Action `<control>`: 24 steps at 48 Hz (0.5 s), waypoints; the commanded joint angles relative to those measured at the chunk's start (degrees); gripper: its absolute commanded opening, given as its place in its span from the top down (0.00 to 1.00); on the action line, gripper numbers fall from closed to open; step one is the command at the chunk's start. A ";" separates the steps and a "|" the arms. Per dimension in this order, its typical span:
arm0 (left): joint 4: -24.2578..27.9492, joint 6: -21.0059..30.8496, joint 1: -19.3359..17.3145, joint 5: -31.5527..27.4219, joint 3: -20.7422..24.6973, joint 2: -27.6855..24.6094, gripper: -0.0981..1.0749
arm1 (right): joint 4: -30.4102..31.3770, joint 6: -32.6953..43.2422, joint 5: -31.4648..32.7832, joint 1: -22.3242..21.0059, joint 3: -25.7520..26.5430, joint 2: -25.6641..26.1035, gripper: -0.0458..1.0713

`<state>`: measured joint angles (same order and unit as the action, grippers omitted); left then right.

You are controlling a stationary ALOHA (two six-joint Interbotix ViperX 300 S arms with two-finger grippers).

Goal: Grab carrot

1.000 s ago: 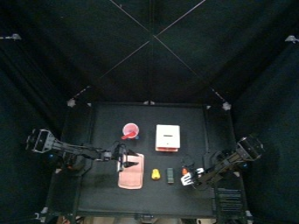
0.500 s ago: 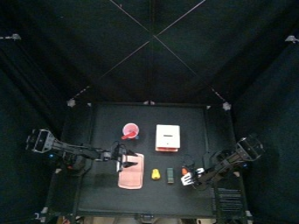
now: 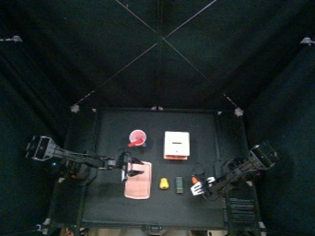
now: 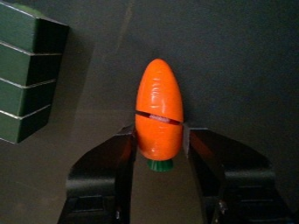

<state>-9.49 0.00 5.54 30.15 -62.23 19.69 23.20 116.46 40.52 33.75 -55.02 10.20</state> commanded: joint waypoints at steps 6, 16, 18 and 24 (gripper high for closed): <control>0.00 0.09 0.26 0.35 -1.49 3.60 0.20 | 3.34 0.00 0.09 0.35 0.79 5.10 0.53; 0.09 0.09 0.26 0.35 -2.81 5.45 0.20 | 7.47 0.09 -0.09 -0.09 1.14 7.21 0.53; 0.09 0.09 0.26 0.44 -2.90 5.54 0.20 | 7.91 0.09 -0.18 -0.09 1.23 7.38 0.53; 0.00 0.00 0.26 0.44 -2.90 5.45 0.20 | 8.88 0.09 -0.18 -0.09 1.32 7.38 0.53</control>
<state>-9.49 0.09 5.71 30.23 -65.74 24.96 31.38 116.46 40.43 33.75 -54.76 16.35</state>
